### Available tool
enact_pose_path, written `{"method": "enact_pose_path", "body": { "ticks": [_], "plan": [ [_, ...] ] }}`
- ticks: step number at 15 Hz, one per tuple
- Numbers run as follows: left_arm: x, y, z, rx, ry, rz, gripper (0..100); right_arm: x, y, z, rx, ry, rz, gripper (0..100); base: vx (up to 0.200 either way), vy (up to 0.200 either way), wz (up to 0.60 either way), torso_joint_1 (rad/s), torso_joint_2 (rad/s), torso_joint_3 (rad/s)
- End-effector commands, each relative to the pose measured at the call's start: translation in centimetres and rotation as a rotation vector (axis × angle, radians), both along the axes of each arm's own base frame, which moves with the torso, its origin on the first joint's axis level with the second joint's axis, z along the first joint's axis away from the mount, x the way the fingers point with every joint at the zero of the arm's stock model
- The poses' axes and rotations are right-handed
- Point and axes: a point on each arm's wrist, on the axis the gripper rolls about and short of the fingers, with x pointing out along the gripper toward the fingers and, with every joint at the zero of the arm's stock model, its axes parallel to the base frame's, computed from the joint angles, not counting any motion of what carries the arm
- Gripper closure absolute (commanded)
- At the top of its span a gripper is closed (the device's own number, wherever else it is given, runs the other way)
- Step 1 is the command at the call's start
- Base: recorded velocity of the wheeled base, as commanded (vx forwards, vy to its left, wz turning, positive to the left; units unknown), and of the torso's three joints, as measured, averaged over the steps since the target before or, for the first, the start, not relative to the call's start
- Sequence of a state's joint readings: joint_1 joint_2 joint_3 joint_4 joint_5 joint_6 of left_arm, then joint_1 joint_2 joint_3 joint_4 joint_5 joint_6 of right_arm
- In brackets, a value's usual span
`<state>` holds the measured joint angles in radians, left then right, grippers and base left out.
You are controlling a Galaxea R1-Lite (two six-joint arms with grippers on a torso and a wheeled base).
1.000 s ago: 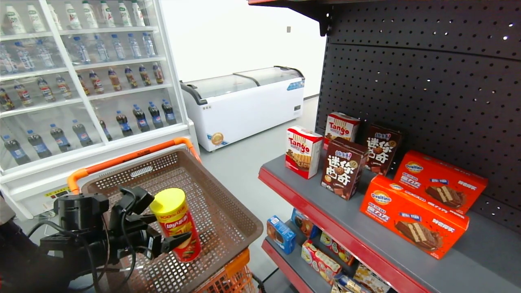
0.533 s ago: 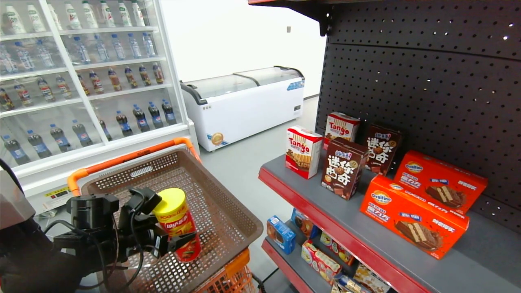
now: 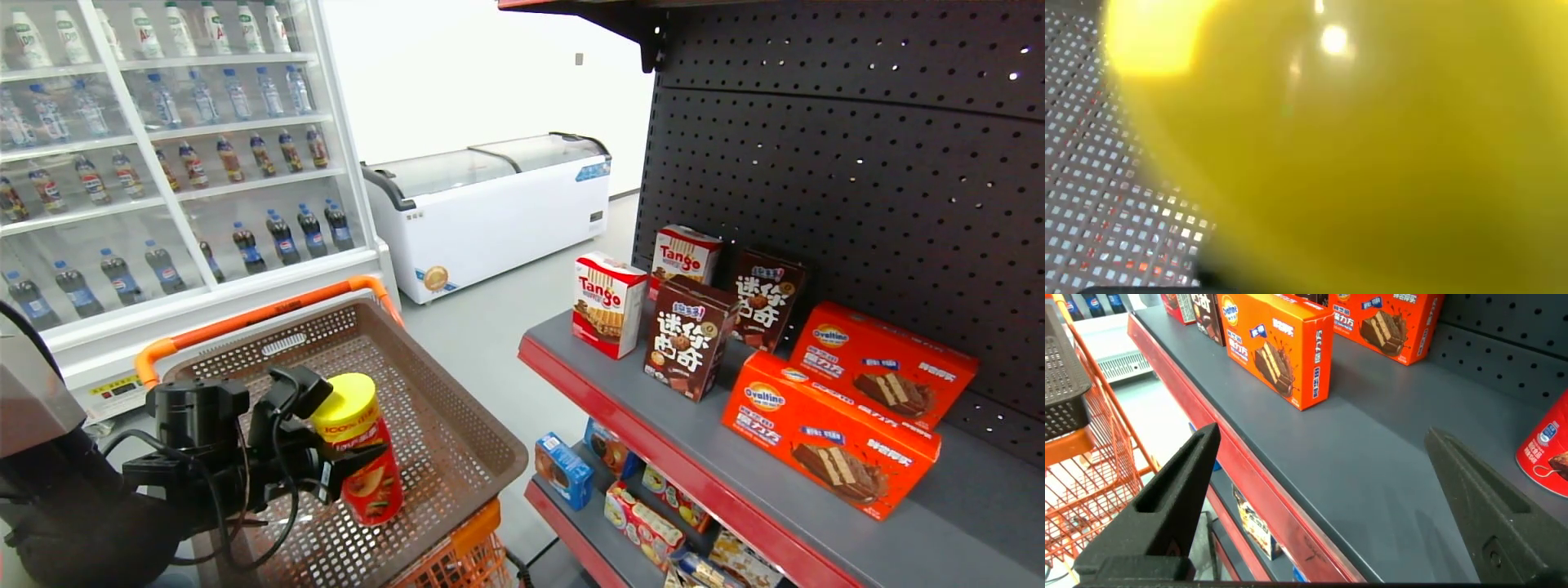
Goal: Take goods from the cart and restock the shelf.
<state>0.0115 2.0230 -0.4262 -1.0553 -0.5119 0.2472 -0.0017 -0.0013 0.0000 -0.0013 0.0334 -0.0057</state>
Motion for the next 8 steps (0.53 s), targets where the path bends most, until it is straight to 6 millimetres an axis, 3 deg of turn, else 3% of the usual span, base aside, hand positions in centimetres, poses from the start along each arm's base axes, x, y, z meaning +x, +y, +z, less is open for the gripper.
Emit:
{"method": "enact_pose_path", "body": {
  "ticks": [1, 5, 8],
  "plan": [
    [0.0, 0.0, 0.1, 0.002, -0.004, 0.001, 100, 0.0, 0.0, 0.0, 0.000, 0.001, 0.001, 0, 0.000, 0.000, 0.00, 0.000, 0.00, 0.000],
    [0.0, -0.3, 1.1, 0.082, -0.042, 0.118, 100, 0.0, 0.0, 0.0, -0.002, 0.001, 0.001, 0, 0.000, 0.000, 0.00, 0.000, 0.00, 0.000],
    [-0.5, -0.7, 3.8, 0.110, -0.125, 0.267, 100, 0.0, 0.0, 0.0, 0.000, 0.001, 0.001, 0, 0.000, 0.000, 0.00, 0.000, 0.00, 0.000]
  ]
}}
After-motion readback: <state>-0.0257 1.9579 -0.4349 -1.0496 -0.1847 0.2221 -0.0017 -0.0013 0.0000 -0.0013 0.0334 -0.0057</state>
